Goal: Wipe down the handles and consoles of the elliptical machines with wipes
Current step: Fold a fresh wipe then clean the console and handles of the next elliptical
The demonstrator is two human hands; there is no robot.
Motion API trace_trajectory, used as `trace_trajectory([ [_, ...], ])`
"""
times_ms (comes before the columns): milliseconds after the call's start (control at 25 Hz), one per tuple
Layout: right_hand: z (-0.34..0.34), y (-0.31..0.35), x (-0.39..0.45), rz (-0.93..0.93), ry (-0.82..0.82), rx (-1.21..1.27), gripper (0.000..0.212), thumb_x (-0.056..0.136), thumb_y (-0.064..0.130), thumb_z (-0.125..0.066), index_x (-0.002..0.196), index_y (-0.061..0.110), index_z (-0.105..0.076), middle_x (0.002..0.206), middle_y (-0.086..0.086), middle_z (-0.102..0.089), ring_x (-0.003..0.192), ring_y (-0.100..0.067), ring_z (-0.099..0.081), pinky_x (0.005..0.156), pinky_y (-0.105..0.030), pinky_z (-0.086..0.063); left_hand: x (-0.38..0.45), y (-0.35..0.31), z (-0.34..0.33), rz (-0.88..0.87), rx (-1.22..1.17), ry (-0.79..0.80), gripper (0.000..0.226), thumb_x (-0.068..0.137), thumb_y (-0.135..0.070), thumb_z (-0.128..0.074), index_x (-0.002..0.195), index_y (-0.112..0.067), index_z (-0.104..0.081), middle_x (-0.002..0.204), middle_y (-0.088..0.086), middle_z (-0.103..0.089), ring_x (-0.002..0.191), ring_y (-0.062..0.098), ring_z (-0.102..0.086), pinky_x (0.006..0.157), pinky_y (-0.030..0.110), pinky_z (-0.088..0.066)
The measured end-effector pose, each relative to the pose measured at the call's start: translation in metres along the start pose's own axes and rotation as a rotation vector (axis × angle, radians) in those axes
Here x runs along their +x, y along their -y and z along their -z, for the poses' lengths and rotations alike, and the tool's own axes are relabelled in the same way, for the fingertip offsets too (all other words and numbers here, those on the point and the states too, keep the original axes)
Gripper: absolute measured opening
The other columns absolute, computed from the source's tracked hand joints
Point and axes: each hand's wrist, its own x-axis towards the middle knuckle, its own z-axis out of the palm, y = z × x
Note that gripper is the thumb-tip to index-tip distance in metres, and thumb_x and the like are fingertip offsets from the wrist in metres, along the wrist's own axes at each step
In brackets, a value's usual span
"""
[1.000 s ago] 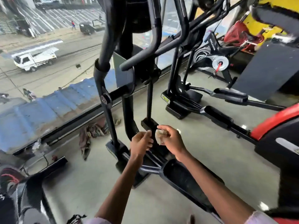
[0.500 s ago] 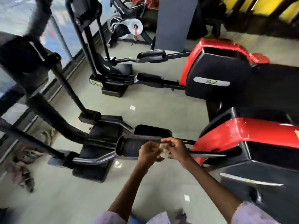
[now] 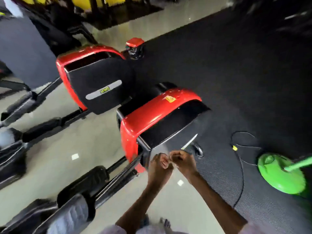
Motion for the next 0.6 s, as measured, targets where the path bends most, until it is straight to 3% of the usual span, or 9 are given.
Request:
trace_trajectory([
  [160, 0.094, 0.0, 0.029, -0.1, -0.036, 0.208, 0.023, 0.089, -0.013, -0.063, 0.11, -0.004, -0.067, 0.086, -0.014, -0.069, 0.063, -0.004, -0.063, 0.061, -0.017, -0.052, 0.034, -0.057, -0.075, -0.102, -0.042, 0.179, 0.008, 0.071, -0.027, -0.065, 0.076, -0.031, -0.062, 0.075, -0.01, -0.068, 0.07, 0.008, -0.064, 0.069, 0.029, -0.054],
  [280, 0.152, 0.001, 0.07, -0.155, -0.04, 0.302, 0.029, 0.087, -0.015, -0.064, 0.112, -0.001, -0.066, 0.096, -0.015, -0.073, 0.079, -0.015, -0.069, 0.073, -0.022, -0.058, 0.071, -0.087, -0.126, -0.091, -0.149, 0.272, 0.012, 0.069, -0.022, -0.062, 0.074, -0.033, -0.067, 0.066, -0.015, -0.069, 0.063, 0.005, -0.066, 0.063, 0.026, -0.054],
  [360, 0.18, 0.003, 0.103, -0.19, -0.043, 0.345, 0.031, 0.086, -0.015, -0.065, 0.113, 0.0, -0.067, 0.097, -0.016, -0.073, 0.077, -0.017, -0.068, 0.069, -0.022, -0.058, 0.101, -0.104, -0.154, -0.041, -0.196, 0.323, 0.017, 0.072, -0.02, -0.066, 0.074, -0.036, -0.069, 0.067, -0.016, -0.071, 0.065, 0.003, -0.067, 0.064, 0.025, -0.054],
  [520, 0.25, 0.012, 0.195, -0.262, -0.022, 0.485, 0.037, 0.087, -0.018, -0.058, 0.118, 0.002, -0.064, 0.105, -0.013, -0.074, 0.088, -0.019, -0.071, 0.069, -0.024, -0.058, 0.18, -0.147, -0.215, 0.152, -0.421, 0.379, 0.016, 0.086, -0.007, -0.069, 0.081, -0.021, -0.076, 0.067, -0.003, -0.072, 0.061, 0.006, -0.065, 0.054, 0.022, -0.051],
  [600, 0.284, 0.026, 0.237, -0.291, -0.046, 0.551, 0.035, 0.089, -0.018, -0.054, 0.115, 0.003, -0.064, 0.102, -0.011, -0.073, 0.089, -0.018, -0.071, 0.068, -0.024, -0.059, 0.212, -0.173, -0.239, 0.184, -0.47, 0.409, 0.017, 0.081, -0.006, -0.069, 0.084, -0.021, -0.076, 0.074, 0.005, -0.075, 0.065, 0.012, -0.067, 0.057, 0.023, -0.052],
])
